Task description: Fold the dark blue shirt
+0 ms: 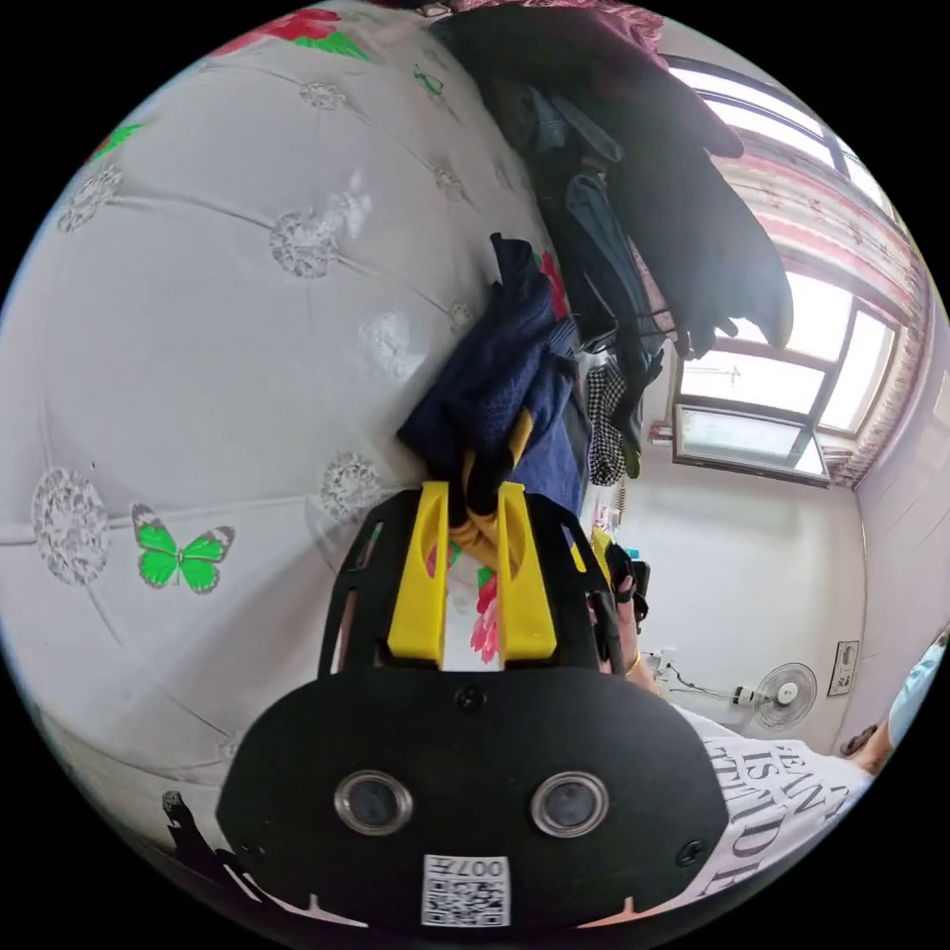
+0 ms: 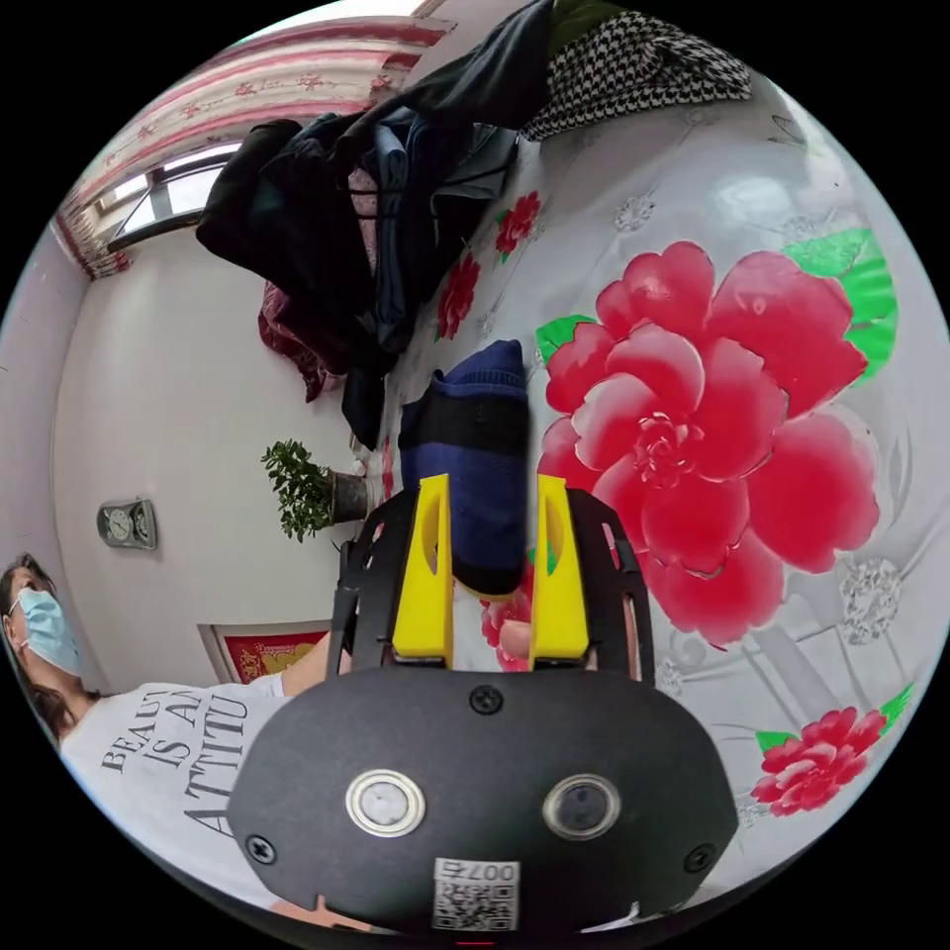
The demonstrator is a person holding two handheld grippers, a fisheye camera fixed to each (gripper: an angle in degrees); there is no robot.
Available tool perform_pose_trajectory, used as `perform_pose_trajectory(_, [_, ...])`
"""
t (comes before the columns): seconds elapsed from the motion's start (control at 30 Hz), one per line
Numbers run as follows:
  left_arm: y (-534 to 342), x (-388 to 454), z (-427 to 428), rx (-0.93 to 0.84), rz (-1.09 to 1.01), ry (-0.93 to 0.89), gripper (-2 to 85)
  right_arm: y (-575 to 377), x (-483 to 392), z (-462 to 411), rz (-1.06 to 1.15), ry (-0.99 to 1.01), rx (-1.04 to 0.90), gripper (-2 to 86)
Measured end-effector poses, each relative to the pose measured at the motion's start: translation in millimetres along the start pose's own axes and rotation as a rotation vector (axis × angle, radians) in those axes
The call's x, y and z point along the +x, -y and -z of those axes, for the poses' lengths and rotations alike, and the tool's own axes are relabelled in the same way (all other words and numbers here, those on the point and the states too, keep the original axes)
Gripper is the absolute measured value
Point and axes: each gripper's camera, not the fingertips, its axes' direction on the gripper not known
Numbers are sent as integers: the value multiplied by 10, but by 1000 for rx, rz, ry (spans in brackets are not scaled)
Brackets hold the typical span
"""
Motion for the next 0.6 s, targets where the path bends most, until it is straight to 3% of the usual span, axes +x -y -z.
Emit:
perform_pose_trajectory(0.13, [8,-161,-92,7,94,-65,63,173,111,-335,-6,8,-58,78])
perform_pose_trajectory(0.4, [315,-348,243,-15,-58,-57,57,167,-304,-1208,-19,-90,-38,63])
perform_pose_trajectory(0.5, [660,-697,782,15,-66,-29,58,367,-812,-2186,27,-124,-96,60])
perform_pose_trajectory(0.6, [1123,-1103,1797,149,-139,123,62,716,-1574,-3705,91,-70,-208,58])
